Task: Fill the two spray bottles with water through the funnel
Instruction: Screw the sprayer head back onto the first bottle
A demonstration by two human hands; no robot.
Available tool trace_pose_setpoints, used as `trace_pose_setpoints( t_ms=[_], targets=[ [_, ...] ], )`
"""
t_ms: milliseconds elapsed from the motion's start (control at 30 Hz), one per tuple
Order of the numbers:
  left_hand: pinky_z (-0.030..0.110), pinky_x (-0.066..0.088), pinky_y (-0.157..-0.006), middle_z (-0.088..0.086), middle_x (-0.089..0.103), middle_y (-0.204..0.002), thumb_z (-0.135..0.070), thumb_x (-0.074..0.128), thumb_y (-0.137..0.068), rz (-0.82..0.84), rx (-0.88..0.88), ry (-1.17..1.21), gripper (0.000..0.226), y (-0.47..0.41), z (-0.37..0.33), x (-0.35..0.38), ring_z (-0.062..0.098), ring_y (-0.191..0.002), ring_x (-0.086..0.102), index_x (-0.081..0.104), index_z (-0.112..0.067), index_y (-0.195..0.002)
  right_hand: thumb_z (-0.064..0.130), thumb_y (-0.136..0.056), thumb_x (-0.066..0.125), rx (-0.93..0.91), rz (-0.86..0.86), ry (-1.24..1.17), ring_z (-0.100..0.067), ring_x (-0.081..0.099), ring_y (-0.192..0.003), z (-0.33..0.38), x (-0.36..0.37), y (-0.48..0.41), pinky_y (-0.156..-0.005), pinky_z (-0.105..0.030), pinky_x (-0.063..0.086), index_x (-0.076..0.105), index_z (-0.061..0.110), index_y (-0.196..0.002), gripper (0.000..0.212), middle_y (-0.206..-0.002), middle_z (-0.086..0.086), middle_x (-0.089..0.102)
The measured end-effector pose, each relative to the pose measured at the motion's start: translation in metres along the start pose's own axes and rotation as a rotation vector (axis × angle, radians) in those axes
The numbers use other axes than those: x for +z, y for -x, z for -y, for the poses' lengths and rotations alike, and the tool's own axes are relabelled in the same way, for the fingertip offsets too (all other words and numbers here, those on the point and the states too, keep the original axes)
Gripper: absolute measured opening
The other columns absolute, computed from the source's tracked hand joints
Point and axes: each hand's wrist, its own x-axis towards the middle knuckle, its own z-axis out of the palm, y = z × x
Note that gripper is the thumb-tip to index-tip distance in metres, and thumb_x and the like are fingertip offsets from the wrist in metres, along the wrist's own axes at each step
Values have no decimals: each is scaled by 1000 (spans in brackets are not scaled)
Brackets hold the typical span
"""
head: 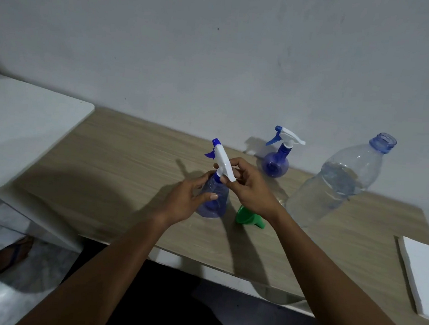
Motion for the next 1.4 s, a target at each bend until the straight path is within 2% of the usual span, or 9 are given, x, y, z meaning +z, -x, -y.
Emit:
trace_pose_setpoints(
  t_ms=[167, 367, 500, 733, 867, 1033, 1133, 1267, 1400],
  targets=[
    [40, 49, -108, -11, 66, -132, -32, 69, -92, 10, -16, 3, 62, -1, -4, -2, 7, -125, 59, 43, -33, -149, 13, -97, 69, -42, -24, 102, -27, 71, -102, 2, 1, 2, -93, -44, 58, 61, 8, -118, 23, -110, -9, 73],
    [45, 46, -110, -14, 63, -135, -36, 70, -90, 13, -22, 5, 63, 0, 0, -2, 10, -131, 55, 43, -36, -148, 20, -97, 69, -25, -6, 209, -8, 71, -107, 2, -1, -1, -95, -28, 55, 60, 14, -119, 24, -114, 5, 74],
    [22, 46, -103, -14, 65, -132, -29, 68, -93, -1, -6, 6, 60, -1, -2, -1, 6, -128, 56, 44, -32, -148, 22, -99, 66, -84, 29, 409, 4, 66, -101, 4, -6, -3, -89, -13, 48, 70, 17, -122, 24, -112, 10, 74],
    [12, 45, -94, -13, 67, -128, -27, 70, -92, -16, 14, -21, 58, -2, -1, -2, 2, -121, 60, 48, -31, -146, 37, -90, 70, -48, 15, 571, -2, 69, -93, 11, -7, -10, -89, -37, 58, 75, 24, -111, 25, -103, 13, 76],
    [28, 50, -101, -9, 69, -125, -28, 72, -90, -16, -16, -3, 54, -3, 1, -2, 8, -121, 61, 55, -26, -142, 46, -82, 76, -22, -122, 570, 12, 63, -78, 3, 3, -7, -81, -35, 58, 66, 23, -97, 29, -81, 25, 65],
    [3, 44, -81, -8, 71, -119, -23, 72, -90, -29, -14, 2, 50, -4, 1, 0, 9, -116, 62, 59, -22, -138, 60, -68, 82, 23, -197, 458, -10, 65, -73, 0, 10, -9, -71, -46, 57, 62, 19, -88, 50, -75, 10, 66],
    [7, 47, -88, -10, 72, -119, -24, 74, -88, -38, -16, 9, 53, -3, 0, -2, 6, -115, 63, 59, -22, -139, 44, -67, 91, 69, -165, 249, -19, 73, -82, -3, 4, -8, -77, -48, 61, 62, 13, -87, 47, -82, -4, 71],
    [14, 48, -94, -10, 69, -125, -25, 74, -89, -14, -9, 36, 57, -3, 0, -2, 9, -119, 63, 55, -22, -142, 9, -83, 83, 144, -60, -33, -22, 76, -101, -6, -10, 0, -92, -39, 61, 65, 2, -113, 36, -104, -12, 78],
    [5, 45, -85, -10, 69, -125, -25, 72, -90, -12, -5, 40, 58, -3, -2, -1, 8, -119, 61, 52, -24, -144, 11, -95, 70, 128, 15, -35, -19, 71, -111, -5, -12, -2, -98, -32, 56, 67, 6, -126, 32, -116, -8, 76]
  ],
)
